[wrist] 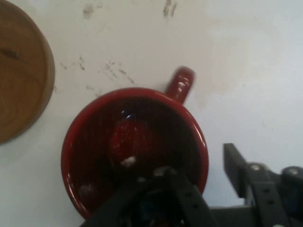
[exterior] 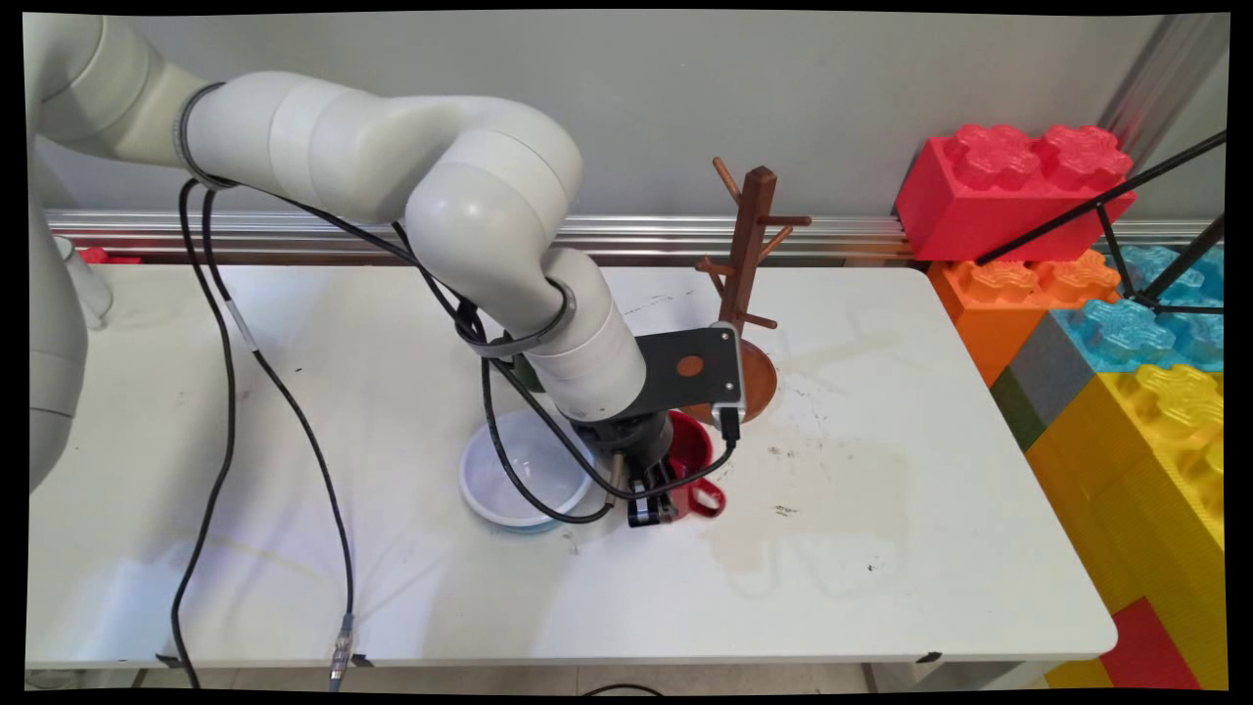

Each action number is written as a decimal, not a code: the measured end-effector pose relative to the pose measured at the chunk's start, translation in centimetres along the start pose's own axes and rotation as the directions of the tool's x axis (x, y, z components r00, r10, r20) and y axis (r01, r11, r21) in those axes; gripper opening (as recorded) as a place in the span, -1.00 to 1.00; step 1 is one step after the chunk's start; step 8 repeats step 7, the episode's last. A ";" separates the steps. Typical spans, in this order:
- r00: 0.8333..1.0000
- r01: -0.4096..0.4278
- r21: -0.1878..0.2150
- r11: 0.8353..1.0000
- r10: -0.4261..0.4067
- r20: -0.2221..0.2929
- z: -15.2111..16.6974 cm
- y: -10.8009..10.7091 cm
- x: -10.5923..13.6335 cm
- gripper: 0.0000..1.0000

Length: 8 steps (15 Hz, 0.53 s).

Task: Place the picked object on the table

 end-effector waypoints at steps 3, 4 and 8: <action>1.000 0.012 0.000 1.000 -0.012 -0.002 0.3 0.1 -0.1 1.00; 1.000 0.016 0.000 1.000 -0.016 -0.003 0.4 0.1 -0.1 1.00; 0.999 0.050 -0.001 0.999 -0.050 -0.012 0.3 -0.1 0.0 1.00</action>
